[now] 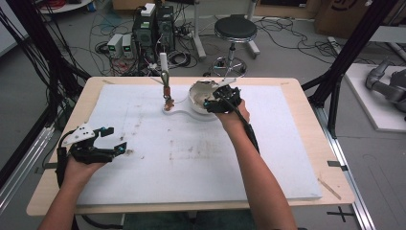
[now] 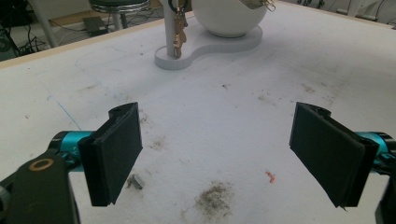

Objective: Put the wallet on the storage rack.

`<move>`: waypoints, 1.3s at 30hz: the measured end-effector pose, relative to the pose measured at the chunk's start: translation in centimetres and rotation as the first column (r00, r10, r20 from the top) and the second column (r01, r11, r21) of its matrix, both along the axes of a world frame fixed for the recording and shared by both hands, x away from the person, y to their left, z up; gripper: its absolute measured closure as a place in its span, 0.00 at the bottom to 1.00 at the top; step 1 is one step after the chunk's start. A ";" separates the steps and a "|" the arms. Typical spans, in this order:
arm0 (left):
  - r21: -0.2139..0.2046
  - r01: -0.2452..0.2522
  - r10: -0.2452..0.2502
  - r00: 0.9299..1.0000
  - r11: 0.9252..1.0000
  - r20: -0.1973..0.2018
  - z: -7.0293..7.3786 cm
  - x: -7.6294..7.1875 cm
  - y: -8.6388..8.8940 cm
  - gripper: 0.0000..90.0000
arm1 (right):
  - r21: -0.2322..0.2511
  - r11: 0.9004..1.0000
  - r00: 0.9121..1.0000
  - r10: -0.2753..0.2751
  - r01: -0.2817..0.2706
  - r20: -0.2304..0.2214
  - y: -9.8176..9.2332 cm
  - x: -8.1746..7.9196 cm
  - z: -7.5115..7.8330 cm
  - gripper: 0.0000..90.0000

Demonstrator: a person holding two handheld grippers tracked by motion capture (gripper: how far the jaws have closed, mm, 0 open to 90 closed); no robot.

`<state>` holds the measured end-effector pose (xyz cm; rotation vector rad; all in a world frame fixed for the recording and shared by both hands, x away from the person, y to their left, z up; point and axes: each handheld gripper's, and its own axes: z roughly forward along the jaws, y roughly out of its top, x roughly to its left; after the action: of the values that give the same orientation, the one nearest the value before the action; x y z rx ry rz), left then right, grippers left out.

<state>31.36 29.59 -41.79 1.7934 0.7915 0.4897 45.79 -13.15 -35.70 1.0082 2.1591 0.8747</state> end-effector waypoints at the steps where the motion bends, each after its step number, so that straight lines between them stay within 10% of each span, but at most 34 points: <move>1: 0.002 0.002 -0.002 1.000 1.000 0.001 0.0 0.0 0.0 0.19 | 0.000 1.000 1.000 0.000 0.000 0.000 0.0 0.0 0.0 0.25; 17: -0.006 0.019 -0.019 1.000 1.000 0.015 0.2 0.1 -0.5 0.19 | 0.127 0.991 0.994 0.028 -0.041 0.104 -6.4 -6.9 2.0 0.24; 29: -0.032 0.038 -0.038 0.999 0.999 0.016 0.1 0.4 -1.3 0.19 | 0.236 0.971 0.990 0.013 -0.047 0.142 -11.5 -11.8 -0.5 0.23; 39: -0.052 0.054 -0.053 0.999 0.997 0.005 -0.2 0.7 -1.7 0.19 | 0.269 0.962 0.991 0.019 -0.055 0.133 -12.7 -12.8 -2.1 0.23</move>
<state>32.01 27.91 -42.02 1.7606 0.7456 0.4331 32.99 -25.81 -37.85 1.0120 1.9904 1.2466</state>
